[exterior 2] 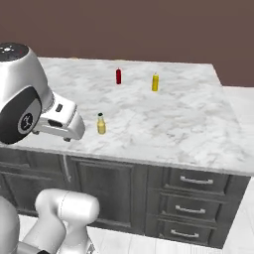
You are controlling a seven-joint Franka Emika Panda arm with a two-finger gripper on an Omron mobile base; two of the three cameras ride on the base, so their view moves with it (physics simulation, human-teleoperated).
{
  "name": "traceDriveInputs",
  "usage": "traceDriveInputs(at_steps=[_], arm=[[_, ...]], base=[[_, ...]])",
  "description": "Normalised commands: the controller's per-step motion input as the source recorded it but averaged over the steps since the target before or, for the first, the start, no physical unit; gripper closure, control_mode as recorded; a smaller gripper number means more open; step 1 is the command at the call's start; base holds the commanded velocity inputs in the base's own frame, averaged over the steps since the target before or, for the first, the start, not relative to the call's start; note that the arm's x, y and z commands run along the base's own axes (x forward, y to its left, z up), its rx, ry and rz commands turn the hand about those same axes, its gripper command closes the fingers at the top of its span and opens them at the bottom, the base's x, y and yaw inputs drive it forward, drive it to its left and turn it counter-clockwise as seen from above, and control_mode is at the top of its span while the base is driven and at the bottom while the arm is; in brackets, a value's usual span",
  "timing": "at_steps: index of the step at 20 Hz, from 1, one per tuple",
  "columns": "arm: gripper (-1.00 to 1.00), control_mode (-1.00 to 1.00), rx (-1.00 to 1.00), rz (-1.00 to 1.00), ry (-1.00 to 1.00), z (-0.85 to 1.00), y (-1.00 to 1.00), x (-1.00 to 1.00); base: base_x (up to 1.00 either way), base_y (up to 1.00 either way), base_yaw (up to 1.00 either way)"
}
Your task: Move the mustard and mayonnaise from the cabinet to the dining counter.
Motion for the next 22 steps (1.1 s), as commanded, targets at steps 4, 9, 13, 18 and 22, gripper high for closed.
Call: traceDriveInputs(at_steps=[4,9,13,18,22], arm=[[-1.00,1.00,0.00,0.00,0.00,0.00,0.00,0.00],[-1.00,1.00,0.00,0.00,0.00,0.00,0.00,0.00],[-1.00,1.00,0.00,0.00,0.00,0.00,0.00,0.00],[-1.00,1.00,0.00,0.00,0.00,0.00,0.00,0.00],[-1.00,1.00,0.00,0.00,0.00,0.00,0.00,0.00]], base=[[0.00,0.00,-0.91],[0.00,0.00,-0.95],[0.00,0.00,-0.96],[0.00,0.00,-0.95],[0.00,0.00,-0.95]])
